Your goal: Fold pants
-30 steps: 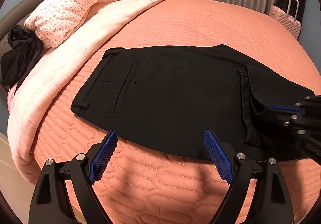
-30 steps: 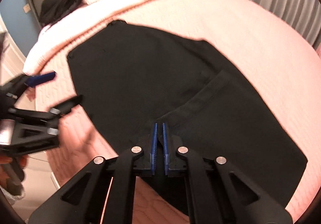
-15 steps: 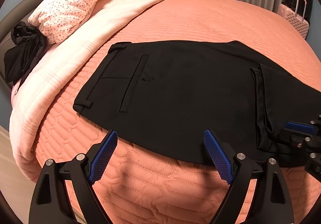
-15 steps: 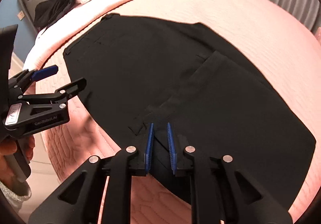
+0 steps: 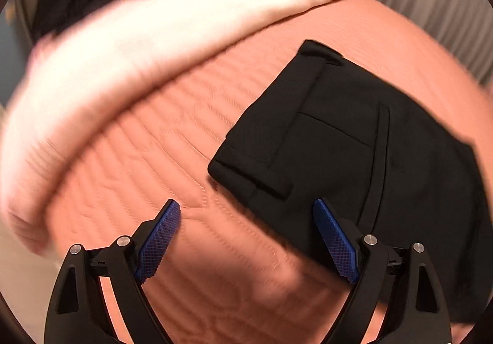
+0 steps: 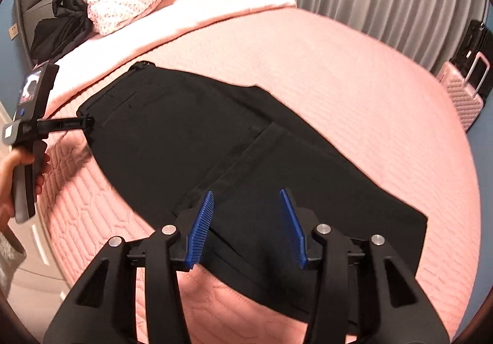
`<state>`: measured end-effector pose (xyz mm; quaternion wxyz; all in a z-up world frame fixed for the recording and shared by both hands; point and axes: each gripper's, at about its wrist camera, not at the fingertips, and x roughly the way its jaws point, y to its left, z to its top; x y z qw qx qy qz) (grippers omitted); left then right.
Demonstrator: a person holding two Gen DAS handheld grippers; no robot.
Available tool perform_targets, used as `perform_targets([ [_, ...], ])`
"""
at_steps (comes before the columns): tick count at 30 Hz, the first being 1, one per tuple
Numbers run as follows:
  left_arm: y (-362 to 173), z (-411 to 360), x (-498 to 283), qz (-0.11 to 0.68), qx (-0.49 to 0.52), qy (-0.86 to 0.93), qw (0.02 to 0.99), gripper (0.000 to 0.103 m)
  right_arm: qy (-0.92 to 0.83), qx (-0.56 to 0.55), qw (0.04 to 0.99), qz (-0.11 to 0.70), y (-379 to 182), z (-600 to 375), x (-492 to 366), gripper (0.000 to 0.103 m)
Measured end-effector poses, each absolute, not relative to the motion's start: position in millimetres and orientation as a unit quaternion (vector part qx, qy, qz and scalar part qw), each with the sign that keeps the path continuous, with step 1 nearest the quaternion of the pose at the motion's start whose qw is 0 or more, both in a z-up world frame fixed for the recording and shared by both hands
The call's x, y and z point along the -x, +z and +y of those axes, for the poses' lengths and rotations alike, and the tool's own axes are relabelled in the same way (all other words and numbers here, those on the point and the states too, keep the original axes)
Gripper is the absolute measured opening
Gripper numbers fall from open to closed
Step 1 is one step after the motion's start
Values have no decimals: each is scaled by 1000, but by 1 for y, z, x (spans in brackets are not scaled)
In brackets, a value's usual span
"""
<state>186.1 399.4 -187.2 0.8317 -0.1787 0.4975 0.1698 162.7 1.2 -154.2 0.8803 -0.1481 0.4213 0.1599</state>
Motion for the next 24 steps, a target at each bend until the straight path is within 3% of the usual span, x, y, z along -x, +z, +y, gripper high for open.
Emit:
perform_targets([
  [4, -195, 411, -193, 481, 246, 150, 828, 98, 155, 149, 883, 417, -151, 4, -162, 44],
  [17, -190, 375, -241, 486, 209, 139, 837, 97, 136, 142, 891, 410, -147, 2, -165, 44],
  [18, -188, 376, -243, 484, 205, 137, 839, 90, 136, 142, 891, 410, -147, 1, -165, 44],
  [20, -181, 371, -245, 480, 181, 123, 850, 64, 130, 137, 893, 408, -146, -4, -165, 44],
  [21, -175, 368, -246, 478, 171, 115, 854, 40, 127, 134, 894, 408, -145, -7, -164, 44],
  [22, -169, 365, -247, 475, 168, 103, 858, 29, 123, 132, 896, 406, -143, -11, -163, 44],
  [24, -149, 349, -246, 465, 132, 97, 870, 25, 110, 124, 901, 402, -139, -22, -162, 44],
])
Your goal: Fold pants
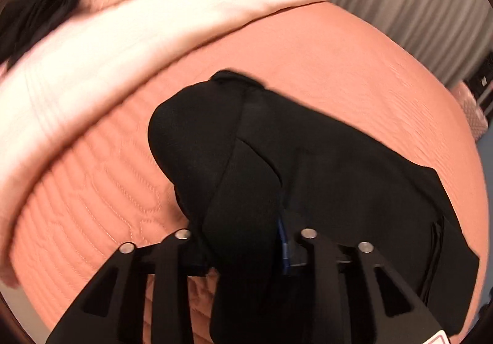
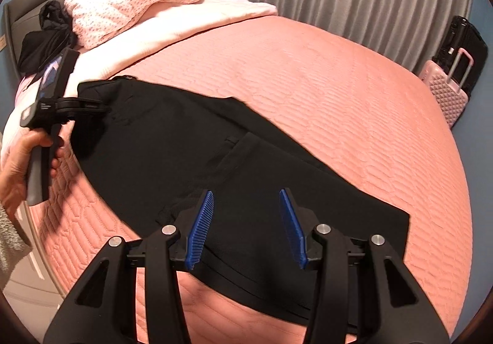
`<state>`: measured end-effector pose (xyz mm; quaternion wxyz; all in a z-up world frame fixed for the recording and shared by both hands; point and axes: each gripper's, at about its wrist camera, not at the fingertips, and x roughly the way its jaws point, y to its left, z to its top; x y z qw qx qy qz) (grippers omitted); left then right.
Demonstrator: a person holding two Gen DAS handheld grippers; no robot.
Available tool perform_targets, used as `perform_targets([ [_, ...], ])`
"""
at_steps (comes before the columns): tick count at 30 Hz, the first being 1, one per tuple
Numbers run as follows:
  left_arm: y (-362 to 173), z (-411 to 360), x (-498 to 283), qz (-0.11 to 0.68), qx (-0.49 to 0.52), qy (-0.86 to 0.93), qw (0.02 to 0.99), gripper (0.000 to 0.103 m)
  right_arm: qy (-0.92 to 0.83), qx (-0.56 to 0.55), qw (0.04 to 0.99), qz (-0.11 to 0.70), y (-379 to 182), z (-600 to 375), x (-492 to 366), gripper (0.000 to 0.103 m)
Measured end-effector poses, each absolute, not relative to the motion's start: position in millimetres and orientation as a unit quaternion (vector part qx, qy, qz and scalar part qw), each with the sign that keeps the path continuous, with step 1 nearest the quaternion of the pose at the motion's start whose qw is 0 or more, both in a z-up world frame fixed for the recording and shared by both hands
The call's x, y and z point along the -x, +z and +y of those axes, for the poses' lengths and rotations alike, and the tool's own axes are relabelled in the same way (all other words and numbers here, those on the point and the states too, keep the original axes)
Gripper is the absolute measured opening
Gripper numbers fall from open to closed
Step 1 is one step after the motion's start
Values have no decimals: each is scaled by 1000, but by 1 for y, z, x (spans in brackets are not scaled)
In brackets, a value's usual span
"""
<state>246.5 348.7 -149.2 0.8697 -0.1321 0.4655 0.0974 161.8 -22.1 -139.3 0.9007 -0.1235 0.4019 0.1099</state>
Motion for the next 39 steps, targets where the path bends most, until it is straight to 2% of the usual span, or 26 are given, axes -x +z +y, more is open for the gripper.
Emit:
perform_targets([
  [7, -57, 264, -223, 393, 51, 25, 918, 24, 43, 88, 914, 393, -117, -97, -148, 44],
  [13, -9, 123, -194, 351, -43, -78, 932, 24, -31, 81, 916, 392, -105, -174, -126, 44],
  [17, -28, 14, -174, 366, -87, -157, 913, 24, -64, 68, 914, 395, -102, -221, -116, 44],
  [23, -118, -117, -152, 454, -129, -218, 854, 24, -83, 42, 905, 416, -117, -272, -113, 44],
  [25, -130, -140, -137, 445, -166, -205, 856, 24, -83, 32, 900, 426, -124, -283, -116, 44],
  [27, -125, -147, -121, 425, -197, -195, 862, 26, -87, 37, 898, 431, -130, -288, -116, 44],
  [32, -102, -123, -114, 431, -162, -206, 864, 35, -92, 34, 895, 435, -142, -301, -119, 44],
  [34, -108, -122, -125, 432, -171, -199, 863, 58, -93, 31, 894, 436, -145, -302, -119, 44],
  [36, -124, -141, -133, 448, -177, -197, 854, 60, -93, 25, 895, 437, -145, -304, -117, 44],
  [39, -122, -146, -139, 420, -172, -164, 876, 60, -91, 18, 895, 436, -142, -308, -113, 44],
])
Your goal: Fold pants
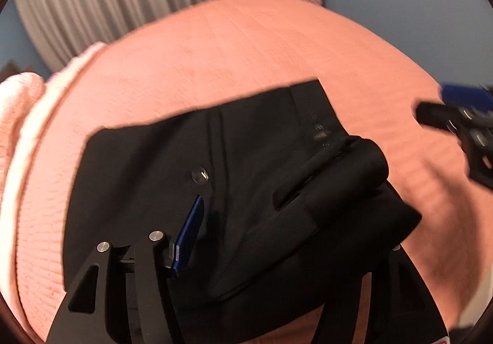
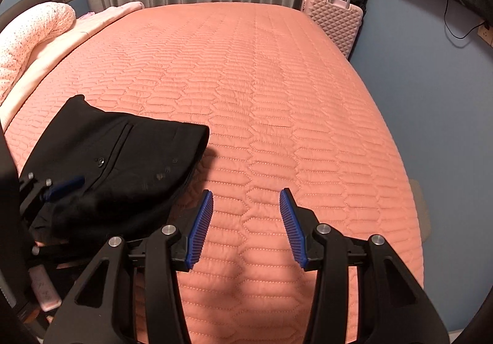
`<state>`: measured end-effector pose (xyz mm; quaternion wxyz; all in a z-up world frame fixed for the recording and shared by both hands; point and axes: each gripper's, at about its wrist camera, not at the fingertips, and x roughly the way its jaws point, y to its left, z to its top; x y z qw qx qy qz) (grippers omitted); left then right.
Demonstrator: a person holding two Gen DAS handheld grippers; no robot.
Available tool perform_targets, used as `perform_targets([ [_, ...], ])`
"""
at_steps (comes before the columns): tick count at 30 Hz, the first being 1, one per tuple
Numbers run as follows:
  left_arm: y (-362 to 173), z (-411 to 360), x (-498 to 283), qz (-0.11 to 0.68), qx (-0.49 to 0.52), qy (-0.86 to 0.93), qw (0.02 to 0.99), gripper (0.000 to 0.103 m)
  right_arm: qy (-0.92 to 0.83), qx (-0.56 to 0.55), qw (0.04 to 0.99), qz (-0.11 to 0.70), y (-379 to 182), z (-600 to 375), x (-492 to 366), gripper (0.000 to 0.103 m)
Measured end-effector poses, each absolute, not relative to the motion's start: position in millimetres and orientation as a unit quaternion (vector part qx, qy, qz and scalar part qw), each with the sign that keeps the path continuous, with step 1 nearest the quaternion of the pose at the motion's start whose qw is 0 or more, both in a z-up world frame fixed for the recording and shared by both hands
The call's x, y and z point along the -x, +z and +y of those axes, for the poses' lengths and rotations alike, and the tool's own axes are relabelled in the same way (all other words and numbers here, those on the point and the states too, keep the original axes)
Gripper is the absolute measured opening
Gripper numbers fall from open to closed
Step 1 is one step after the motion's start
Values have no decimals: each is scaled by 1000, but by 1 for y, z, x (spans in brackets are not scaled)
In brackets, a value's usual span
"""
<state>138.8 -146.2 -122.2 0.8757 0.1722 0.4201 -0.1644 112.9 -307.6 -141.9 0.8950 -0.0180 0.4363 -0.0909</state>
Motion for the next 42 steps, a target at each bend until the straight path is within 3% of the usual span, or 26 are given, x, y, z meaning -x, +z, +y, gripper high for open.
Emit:
perform_targets([
  [5, -123, -147, -156, 456, -110, -148, 871, 58, -93, 17, 894, 438, -141, -314, -111, 44],
  [10, -103, -141, -125, 429, -126, -176, 877, 58, -95, 18, 892, 442, -146, -315, -117, 44],
  [16, -33, -90, -109, 382, -84, -197, 899, 59, -88, 33, 895, 436, -139, -308, -116, 44],
  [20, 14, -27, -119, 339, -49, -161, 926, 70, -79, 38, 900, 427, -130, -301, -121, 44],
  [21, 19, -18, -123, 330, -55, -148, 931, 80, -74, 33, 902, 425, -127, -298, -122, 44],
  [25, -13, -16, -178, 355, -143, -90, 920, 81, -27, 34, 901, 432, -130, -266, -138, 44],
  [28, -53, -27, -216, 408, -136, -92, 898, 80, -15, 49, 892, 450, -147, -238, -154, 44],
  [30, -82, -31, -237, 436, -123, -79, 888, 73, -1, 51, 895, 444, -148, -223, -158, 44],
  [33, -112, -30, -259, 456, -120, -44, 881, 73, 13, 48, 893, 448, -158, -208, -173, 44],
  [38, -138, -22, -289, 469, -123, -26, 874, 80, 13, 50, 886, 461, -178, -204, -201, 44],
  [42, -155, -22, -312, 462, -141, -14, 876, 96, 0, 78, 872, 483, -209, -211, -221, 44],
])
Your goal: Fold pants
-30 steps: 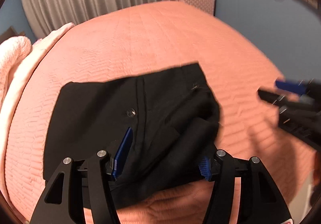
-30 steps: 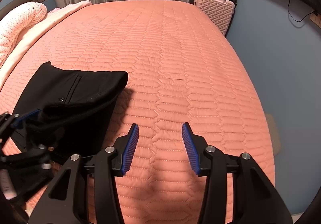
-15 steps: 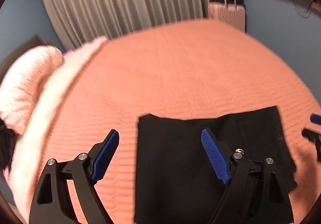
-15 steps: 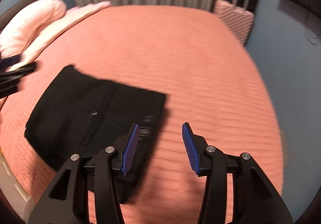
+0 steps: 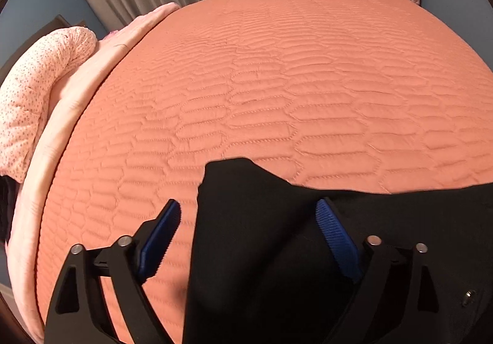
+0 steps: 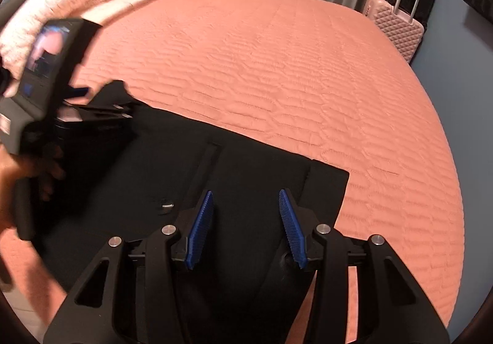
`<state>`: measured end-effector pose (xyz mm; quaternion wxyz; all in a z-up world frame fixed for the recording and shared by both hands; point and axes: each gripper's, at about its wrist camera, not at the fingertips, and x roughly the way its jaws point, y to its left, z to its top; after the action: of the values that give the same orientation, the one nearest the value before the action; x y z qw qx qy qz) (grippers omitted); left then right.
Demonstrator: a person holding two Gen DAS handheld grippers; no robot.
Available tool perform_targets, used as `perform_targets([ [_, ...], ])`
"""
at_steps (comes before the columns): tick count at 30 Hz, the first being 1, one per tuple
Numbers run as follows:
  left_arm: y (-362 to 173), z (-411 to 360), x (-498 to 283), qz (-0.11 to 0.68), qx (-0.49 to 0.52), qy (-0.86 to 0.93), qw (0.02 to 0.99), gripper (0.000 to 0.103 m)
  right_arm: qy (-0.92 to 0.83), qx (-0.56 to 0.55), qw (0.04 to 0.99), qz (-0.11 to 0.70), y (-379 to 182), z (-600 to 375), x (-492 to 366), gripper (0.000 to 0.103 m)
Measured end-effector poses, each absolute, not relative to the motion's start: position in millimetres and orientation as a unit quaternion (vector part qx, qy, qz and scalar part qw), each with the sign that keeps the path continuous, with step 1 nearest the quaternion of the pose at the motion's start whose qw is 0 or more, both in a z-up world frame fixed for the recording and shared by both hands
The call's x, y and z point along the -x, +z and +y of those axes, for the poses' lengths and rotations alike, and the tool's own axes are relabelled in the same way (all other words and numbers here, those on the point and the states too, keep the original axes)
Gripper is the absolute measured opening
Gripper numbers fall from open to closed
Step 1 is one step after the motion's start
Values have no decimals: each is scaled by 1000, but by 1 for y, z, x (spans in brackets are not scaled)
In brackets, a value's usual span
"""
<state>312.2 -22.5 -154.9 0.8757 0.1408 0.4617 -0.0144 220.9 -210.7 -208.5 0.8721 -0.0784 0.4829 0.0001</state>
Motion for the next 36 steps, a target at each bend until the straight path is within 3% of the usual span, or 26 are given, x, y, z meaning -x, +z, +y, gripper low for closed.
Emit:
perform_targets([
  [3, -156, -11, -327, 476, -109, -15, 873, 98, 13, 52, 872, 487, -211, -223, -226, 44],
  [7, -134, -12, -313, 446, -126, -6, 886, 85, 6, 50, 887, 459, -178, -211, -211, 44],
  [11, -111, -24, -275, 426, -131, -25, 895, 85, -2, 113, 862, 494, -207, -208, -215, 44],
  [16, -102, -38, -228, 423, -141, -41, 894, 85, 1, 46, 885, 464, -172, -220, -168, 44],
  [22, -125, -47, -192, 465, -125, -40, 876, 85, -6, 52, 865, 500, -207, -230, -144, 45],
  [27, -139, -33, -181, 491, -102, -34, 865, 85, -7, 22, 882, 470, -170, -227, -116, 45],
  [32, -128, -22, -153, 492, -85, -37, 866, 85, -15, 9, 867, 497, -198, -234, -100, 48],
  [36, -122, -13, -123, 491, -94, -46, 865, 86, -24, -23, 879, 476, -174, -243, -81, 48],
])
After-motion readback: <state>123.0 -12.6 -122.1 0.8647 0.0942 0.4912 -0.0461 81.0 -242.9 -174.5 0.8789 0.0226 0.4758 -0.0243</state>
